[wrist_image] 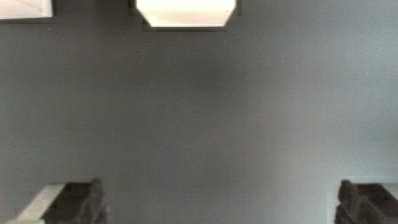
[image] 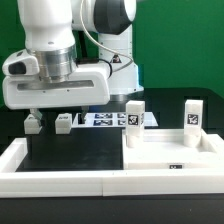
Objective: Assemble square table
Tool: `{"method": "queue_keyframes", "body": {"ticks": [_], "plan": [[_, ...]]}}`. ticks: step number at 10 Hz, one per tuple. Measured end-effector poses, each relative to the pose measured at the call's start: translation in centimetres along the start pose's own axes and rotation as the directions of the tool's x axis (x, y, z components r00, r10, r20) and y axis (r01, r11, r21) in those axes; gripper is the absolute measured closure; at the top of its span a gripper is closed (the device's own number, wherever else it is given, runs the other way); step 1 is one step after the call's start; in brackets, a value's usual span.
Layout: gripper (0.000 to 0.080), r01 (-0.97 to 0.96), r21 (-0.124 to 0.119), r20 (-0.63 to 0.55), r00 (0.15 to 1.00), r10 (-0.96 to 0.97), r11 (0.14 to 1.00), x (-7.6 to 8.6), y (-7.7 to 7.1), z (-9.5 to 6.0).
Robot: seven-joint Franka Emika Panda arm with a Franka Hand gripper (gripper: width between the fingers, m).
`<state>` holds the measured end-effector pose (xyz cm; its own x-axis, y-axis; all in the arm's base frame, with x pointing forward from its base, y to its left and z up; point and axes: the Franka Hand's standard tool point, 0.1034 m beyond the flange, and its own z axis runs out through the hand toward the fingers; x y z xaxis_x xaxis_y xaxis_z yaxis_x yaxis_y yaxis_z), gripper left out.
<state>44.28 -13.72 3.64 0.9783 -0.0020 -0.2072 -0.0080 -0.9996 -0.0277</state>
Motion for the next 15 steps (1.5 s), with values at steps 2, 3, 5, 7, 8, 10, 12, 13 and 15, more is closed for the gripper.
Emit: {"method": "queue_keyframes", "body": {"ticks": [2, 3, 5, 7, 8, 10, 12, 13, 15], "plan": [[0.0151, 0.000, 0.000, 0.000, 1.000, 0.000, 1.000, 0.0, 0.0, 0.0], [0.0151, 0.000, 0.000, 0.000, 1.000, 0.000, 1.000, 0.0, 0.0, 0.0], [0.0151, 0.017, -0.013, -0.010, 1.000, -0.017, 1.000, -0.3, 0.0, 0.5], [0.0151, 0.012, -0.022, -0.010, 1.000, -0.012, 1.000, -2.9, 0.0, 2.3], [0.0151, 0.009, -0.022, -0.005, 1.000, -0.009, 1.000, -3.6, 0.0, 2.8], [0.0151, 0.008, -0.021, 0.001, 1.000, -0.008, 1.000, -4.1, -0.1, 3.1], [0.0151, 0.009, -0.010, 0.025, 1.000, -0.009, 1.000, -4.2, -0.3, 3.2], [0.0151, 0.010, -0.012, 0.022, 1.000, -0.010, 1.000, -4.1, -0.3, 3.2], [0.0151, 0.041, 0.012, 0.124, 0.991, -0.042, 0.999, -5.3, 0.1, 3.8]]}}
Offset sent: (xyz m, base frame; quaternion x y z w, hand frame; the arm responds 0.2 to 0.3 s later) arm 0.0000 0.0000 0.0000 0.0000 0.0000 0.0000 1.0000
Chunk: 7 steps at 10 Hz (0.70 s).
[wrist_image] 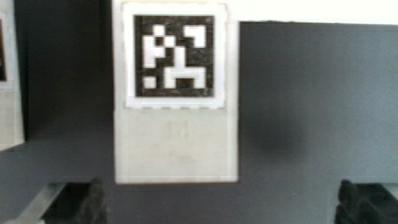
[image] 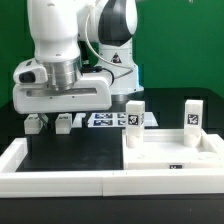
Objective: Assemble square table
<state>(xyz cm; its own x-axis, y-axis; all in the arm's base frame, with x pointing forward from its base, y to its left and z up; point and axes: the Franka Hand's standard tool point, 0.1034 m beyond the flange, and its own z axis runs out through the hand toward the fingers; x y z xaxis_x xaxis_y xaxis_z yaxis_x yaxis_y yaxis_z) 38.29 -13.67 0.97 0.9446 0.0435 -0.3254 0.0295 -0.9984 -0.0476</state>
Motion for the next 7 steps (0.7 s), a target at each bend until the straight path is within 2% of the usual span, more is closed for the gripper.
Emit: {"method": "queue_keyframes", "body": {"ticks": [4, 7], "plan": [[0.0151, 0.059, -0.002, 0.216, 0.975, -0.057, 0.998, -0.9, 0.3, 0.9], [0.0151, 0.039, -0.004, 0.379, 0.925, -0.034, 0.999, -1.2, -0.7, 1.3]]}}
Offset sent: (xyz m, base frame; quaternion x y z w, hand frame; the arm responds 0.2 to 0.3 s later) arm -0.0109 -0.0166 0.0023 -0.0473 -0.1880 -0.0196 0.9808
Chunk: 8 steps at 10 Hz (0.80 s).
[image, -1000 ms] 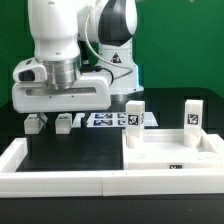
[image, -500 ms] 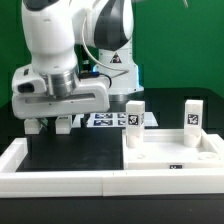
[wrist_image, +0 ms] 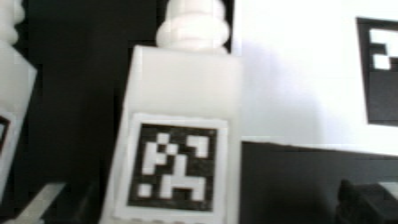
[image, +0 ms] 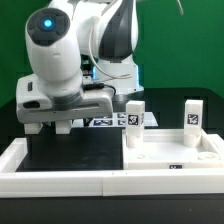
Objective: Assemble square table
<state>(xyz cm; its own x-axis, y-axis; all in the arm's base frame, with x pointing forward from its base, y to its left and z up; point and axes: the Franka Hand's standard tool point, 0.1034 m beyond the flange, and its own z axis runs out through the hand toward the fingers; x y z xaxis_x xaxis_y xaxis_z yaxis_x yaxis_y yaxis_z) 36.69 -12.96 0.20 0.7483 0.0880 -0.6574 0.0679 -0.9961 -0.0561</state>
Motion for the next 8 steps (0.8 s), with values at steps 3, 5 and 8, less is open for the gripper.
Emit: {"method": "queue_keyframes", "body": {"ticks": [3, 5, 8], "plan": [[0.0151, -0.005, 0.032, 0.185, 0.983, -0.001, 0.999, -0.4, -0.3, 0.2], [0.0151, -0.005, 0.028, 0.192, 0.981, 0.000, 1.000, 0.0, -0.2, 0.1], [0.0151, -0.002, -0.006, 0.153, 0.988, 0.003, 1.000, -0.1, 0.7, 0.4]]}}
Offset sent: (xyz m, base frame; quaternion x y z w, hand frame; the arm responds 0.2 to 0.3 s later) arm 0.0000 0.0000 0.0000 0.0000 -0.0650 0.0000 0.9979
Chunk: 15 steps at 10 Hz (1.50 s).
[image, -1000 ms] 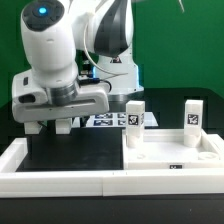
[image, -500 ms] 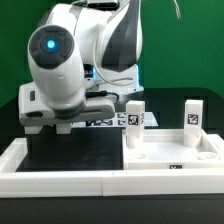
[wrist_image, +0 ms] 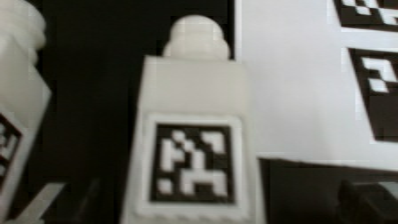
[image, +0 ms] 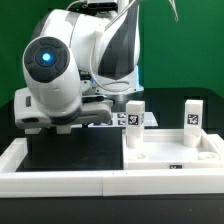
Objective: Assemble square table
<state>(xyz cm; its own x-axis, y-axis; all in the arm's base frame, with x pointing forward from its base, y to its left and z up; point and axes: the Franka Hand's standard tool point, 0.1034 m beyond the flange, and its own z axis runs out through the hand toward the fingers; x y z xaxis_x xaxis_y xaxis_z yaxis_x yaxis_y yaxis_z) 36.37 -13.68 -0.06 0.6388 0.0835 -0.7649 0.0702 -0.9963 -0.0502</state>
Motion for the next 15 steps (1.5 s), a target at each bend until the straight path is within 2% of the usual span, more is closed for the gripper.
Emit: {"method": "queue_keyframes", "body": {"ticks": [1, 2, 7, 8, 10, 11, 15], "plan": [[0.0151, 0.015, -0.035, -0.025, 1.000, -0.016, 0.999, -0.06, -0.07, -0.06], [0.0151, 0.026, -0.056, -0.040, 0.999, -0.028, 0.998, -0.16, -0.39, 0.08], [0.0151, 0.029, -0.054, -0.033, 0.999, -0.031, 0.998, -0.24, -0.62, 0.10], [0.0151, 0.029, -0.051, -0.018, 0.999, -0.030, 0.998, -0.43, -0.67, 0.18], [0.0151, 0.024, -0.025, 0.124, 0.992, -0.020, 0.999, -1.00, -0.83, 0.48], [0.0151, 0.022, -0.023, 0.164, 0.986, -0.018, 1.000, -0.70, -0.76, 0.54], [0.0151, 0.022, -0.024, 0.158, 0.987, -0.018, 0.999, -0.60, -0.64, 0.44]]}}
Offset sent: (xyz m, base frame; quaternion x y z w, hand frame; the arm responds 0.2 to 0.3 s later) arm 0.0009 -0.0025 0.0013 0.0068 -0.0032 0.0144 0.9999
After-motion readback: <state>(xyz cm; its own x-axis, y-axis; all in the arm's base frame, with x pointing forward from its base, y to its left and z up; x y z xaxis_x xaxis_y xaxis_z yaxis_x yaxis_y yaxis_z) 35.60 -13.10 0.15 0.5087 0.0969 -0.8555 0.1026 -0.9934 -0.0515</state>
